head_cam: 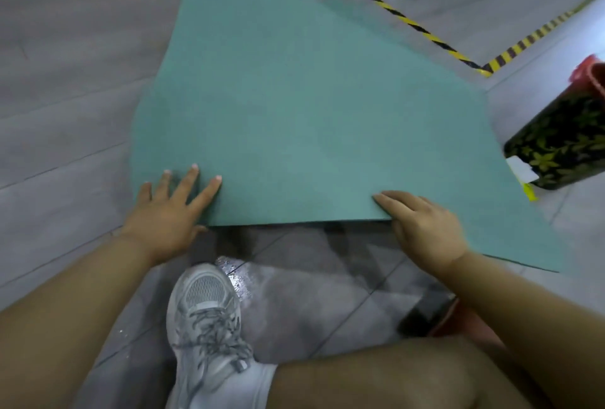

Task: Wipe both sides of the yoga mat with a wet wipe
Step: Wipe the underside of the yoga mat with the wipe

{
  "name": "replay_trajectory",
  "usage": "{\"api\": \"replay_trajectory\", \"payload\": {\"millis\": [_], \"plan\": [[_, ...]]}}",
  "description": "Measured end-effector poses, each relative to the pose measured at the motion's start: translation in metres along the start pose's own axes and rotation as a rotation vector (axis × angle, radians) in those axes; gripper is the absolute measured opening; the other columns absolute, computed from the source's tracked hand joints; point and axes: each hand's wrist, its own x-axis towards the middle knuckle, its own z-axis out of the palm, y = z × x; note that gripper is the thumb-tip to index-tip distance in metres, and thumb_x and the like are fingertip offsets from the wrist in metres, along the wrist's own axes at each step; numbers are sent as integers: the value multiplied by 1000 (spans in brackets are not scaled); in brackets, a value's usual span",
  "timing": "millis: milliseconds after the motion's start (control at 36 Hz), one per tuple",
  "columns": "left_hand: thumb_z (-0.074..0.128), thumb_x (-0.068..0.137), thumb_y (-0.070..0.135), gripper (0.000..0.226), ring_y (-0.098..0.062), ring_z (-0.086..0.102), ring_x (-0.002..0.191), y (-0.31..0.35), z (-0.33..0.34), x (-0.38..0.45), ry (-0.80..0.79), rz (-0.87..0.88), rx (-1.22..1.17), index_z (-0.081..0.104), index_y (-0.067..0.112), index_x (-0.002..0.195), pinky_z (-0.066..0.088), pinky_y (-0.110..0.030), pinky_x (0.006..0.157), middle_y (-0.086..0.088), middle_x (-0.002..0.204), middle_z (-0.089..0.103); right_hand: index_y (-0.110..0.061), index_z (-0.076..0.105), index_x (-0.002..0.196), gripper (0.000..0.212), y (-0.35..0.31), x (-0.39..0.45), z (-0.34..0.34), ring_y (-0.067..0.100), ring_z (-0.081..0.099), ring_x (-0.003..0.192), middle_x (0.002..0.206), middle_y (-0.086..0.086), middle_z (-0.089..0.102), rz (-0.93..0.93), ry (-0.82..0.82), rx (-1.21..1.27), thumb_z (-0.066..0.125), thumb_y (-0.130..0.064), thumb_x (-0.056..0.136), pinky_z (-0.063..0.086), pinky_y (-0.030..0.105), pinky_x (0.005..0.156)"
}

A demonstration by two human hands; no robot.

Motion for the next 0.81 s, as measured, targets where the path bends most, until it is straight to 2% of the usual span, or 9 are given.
{"api": "replay_trajectory", "payload": {"millis": [56,111,167,222,333,444,500,611,806], "plan": [[43,96,35,77,-43,11,142,4,-12,-5,-3,-8,31,-10,19,148,15,-53,112,-8,159,-7,-16,70,107,44,-5,-3,-11,28,68,71,103,2,70,29,43,-29,38,-22,78,53,33,49],[38,95,23,64,-42,23,139,6,-29,-12,57,2,40,7,17,151,22,-53,109,-11,158,9,-18,71,106,44,-9,-4,-22,28,68,70,102,1,70,49,60,-57,38,-23,77,52,33,49],[35,86,17,55,-48,55,114,1,-42,-15,212,100,29,44,9,139,44,-60,90,-21,137,49,-19,71,106,37,-15,-7,-32,29,68,72,102,2,70,66,47,-73,47,-20,77,54,35,50],[32,75,18,48,-45,67,80,-10,-47,-18,343,178,-10,53,13,118,55,-57,64,-23,101,68,-25,63,119,41,-22,-8,-41,31,66,86,112,1,65,153,-95,-94,57,-15,79,54,37,62],[36,70,15,39,-35,62,51,-11,-78,-37,433,245,2,56,17,104,52,-44,42,-17,73,64,-44,13,146,71,-43,-7,-51,29,51,112,138,-1,40,353,-382,-149,44,-16,89,47,36,84],[34,70,20,38,-32,58,43,-27,-84,-76,476,238,92,64,15,93,47,-39,33,-12,65,59,-50,-2,144,78,-74,0,-48,29,48,115,142,6,31,343,-437,-166,40,-11,91,47,38,86],[31,74,20,39,-33,62,52,-38,-86,-103,400,195,156,59,18,102,51,-40,39,-11,73,62,-49,-1,144,74,-92,4,-46,29,47,116,141,7,32,291,-444,-179,38,-12,93,46,39,86],[27,97,18,45,-27,56,110,-58,-82,-161,94,-3,249,37,32,138,48,-35,86,-4,126,50,-47,5,145,69,-135,9,-40,30,43,121,140,8,33,188,-453,-188,36,-12,95,45,40,85],[34,96,13,47,-24,54,113,-70,-70,-241,-56,-104,323,30,32,140,46,-32,86,-1,128,47,-43,11,146,62,-188,-24,-30,27,43,117,126,4,45,37,-481,-202,38,-18,96,45,36,79]]}}
